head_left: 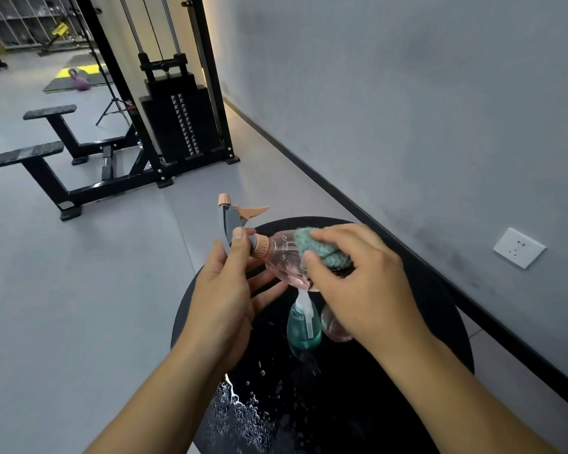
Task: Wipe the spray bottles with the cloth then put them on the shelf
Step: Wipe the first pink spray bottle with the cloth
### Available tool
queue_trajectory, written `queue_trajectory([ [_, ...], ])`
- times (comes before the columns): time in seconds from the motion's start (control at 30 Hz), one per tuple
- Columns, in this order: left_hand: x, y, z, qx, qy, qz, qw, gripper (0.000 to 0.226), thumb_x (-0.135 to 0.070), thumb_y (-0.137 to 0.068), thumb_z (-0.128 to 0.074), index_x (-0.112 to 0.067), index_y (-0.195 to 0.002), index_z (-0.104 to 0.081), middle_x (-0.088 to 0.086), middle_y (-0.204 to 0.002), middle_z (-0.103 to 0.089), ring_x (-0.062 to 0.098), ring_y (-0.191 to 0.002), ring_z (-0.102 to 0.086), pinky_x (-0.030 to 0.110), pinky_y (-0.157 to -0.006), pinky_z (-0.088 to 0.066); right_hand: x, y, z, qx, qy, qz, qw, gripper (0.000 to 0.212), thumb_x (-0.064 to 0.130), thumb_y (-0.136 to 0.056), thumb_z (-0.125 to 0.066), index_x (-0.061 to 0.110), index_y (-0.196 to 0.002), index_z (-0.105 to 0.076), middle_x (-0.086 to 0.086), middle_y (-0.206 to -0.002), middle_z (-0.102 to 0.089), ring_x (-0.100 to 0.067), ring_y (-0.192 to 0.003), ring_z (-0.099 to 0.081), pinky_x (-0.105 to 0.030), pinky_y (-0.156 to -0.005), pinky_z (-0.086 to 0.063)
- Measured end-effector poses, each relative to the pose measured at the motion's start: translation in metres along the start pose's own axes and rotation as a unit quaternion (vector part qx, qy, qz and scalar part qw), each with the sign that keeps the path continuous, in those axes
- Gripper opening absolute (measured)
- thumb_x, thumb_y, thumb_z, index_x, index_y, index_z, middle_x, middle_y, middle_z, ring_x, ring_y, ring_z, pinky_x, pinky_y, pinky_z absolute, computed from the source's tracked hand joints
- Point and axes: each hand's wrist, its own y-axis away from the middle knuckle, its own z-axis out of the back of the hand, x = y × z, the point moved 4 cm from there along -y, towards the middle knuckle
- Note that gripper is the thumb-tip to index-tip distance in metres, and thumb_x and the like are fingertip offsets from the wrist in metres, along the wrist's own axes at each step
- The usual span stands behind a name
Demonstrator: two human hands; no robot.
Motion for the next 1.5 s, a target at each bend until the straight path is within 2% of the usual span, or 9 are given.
queue_trajectory([
  [0.1, 0.000, -0.001, 0.002, 0.002, -0.012, -0.010, 1.000, 0.028, -0.049, -0.108, -0.050, -0.026, -0.104, -0.066, 0.005, -0.110, -0.082, 0.027, -0.101, -0.081, 0.047, -0.086, -0.065, -0.005, -0.002, 0.005, -0.018, -0.027, -0.029, 0.999, 0.024, 0.023, -0.093, -0.075, 0.026, -0.117, -0.077, 0.018, -0.115, -0.064, 0.007, -0.106, -0.061, -0.001, -0.082, -0.046],
  [0.27, 0.004, -0.001, -0.002, 0.020, -0.008, -0.001, 1.000, 0.031, -0.050, -0.102, -0.055, -0.024, -0.109, -0.069, 0.005, -0.107, -0.081, 0.028, -0.100, -0.080, 0.048, -0.089, -0.066, 0.008, 0.005, -0.008, 0.048, 0.022, 0.042, 0.998, 0.031, 0.028, -0.098, -0.068, 0.028, -0.128, -0.071, 0.018, -0.129, -0.057, 0.000, -0.123, -0.053, -0.009, -0.094, -0.047],
  [0.5, 0.000, -0.004, 0.003, 0.030, -0.008, -0.013, 0.999, 0.034, -0.052, -0.095, -0.056, -0.028, -0.114, -0.071, 0.004, -0.113, -0.080, 0.024, -0.103, -0.079, 0.055, -0.097, -0.063, -0.001, -0.001, 0.004, 0.005, -0.032, -0.022, 0.999, 0.026, 0.025, -0.099, -0.067, 0.028, -0.124, -0.073, 0.019, -0.123, -0.060, 0.006, -0.115, -0.057, 0.002, -0.084, -0.042],
  [0.63, 0.004, -0.002, 0.000, 0.052, -0.019, -0.010, 0.998, 0.031, -0.049, -0.095, -0.057, -0.028, -0.113, -0.071, -0.001, -0.107, -0.077, 0.021, -0.100, -0.077, 0.057, -0.101, -0.060, 0.013, 0.005, -0.005, 0.052, 0.011, 0.041, 0.998, 0.030, 0.030, -0.101, -0.063, 0.028, -0.130, -0.069, 0.017, -0.130, -0.056, -0.002, -0.124, -0.054, -0.009, -0.093, -0.048],
  [0.77, -0.001, -0.003, 0.003, 0.054, -0.013, -0.021, 0.998, 0.030, -0.044, -0.096, -0.056, -0.023, -0.114, -0.068, -0.001, -0.103, -0.077, 0.021, -0.101, -0.077, 0.054, -0.099, -0.061, -0.001, -0.004, 0.008, 0.015, -0.023, -0.036, 0.999, 0.024, 0.027, -0.100, -0.064, 0.029, -0.123, -0.072, 0.019, -0.119, -0.061, 0.008, -0.108, -0.058, -0.003, -0.078, -0.050],
  [1.03, -0.003, -0.003, 0.005, 0.077, -0.048, -0.032, 0.995, 0.029, -0.043, -0.098, -0.053, -0.021, -0.112, -0.066, -0.003, -0.104, -0.079, 0.019, -0.101, -0.078, 0.043, -0.089, -0.063, 0.009, 0.002, -0.001, 0.084, 0.003, 0.009, 0.996, 0.028, 0.031, -0.101, -0.063, 0.032, -0.129, -0.067, 0.020, -0.127, -0.056, 0.005, -0.117, -0.054, 0.003, -0.083, -0.042],
  [1.17, -0.006, -0.004, 0.009, 0.059, -0.032, -0.027, 0.997, 0.030, -0.042, -0.096, -0.054, -0.019, -0.112, -0.065, 0.002, -0.106, -0.079, 0.023, -0.105, -0.077, 0.045, -0.092, -0.064, -0.007, 0.000, 0.005, 0.031, -0.021, -0.049, 0.998, 0.021, 0.027, -0.100, -0.065, 0.030, -0.120, -0.071, 0.018, -0.120, -0.062, 0.012, -0.107, -0.057, 0.003, -0.072, -0.043],
  [1.37, -0.003, -0.001, 0.001, 0.045, -0.029, -0.011, 0.999, 0.028, -0.047, -0.098, -0.056, -0.026, -0.110, -0.070, 0.002, -0.105, -0.077, 0.023, -0.100, -0.077, 0.046, -0.090, -0.065, 0.014, 0.010, -0.008, 0.054, -0.003, 0.062, 0.997, 0.030, 0.026, -0.098, -0.069, 0.028, -0.127, -0.071, 0.017, -0.133, -0.056, -0.003, -0.126, -0.053, -0.013, -0.097, -0.050],
  [1.5, -0.008, 0.000, 0.003, 0.013, -0.013, -0.004, 1.000, 0.027, -0.047, -0.104, -0.054, -0.024, -0.106, -0.068, 0.006, -0.107, -0.080, 0.031, -0.099, -0.080, 0.044, -0.082, -0.067, 0.003, 0.007, 0.001, 0.009, 0.011, 0.043, 0.999, 0.028, 0.025, -0.094, -0.074, 0.027, -0.122, -0.074, 0.018, -0.124, -0.059, -0.003, -0.119, -0.058, -0.017, -0.095, -0.052],
])
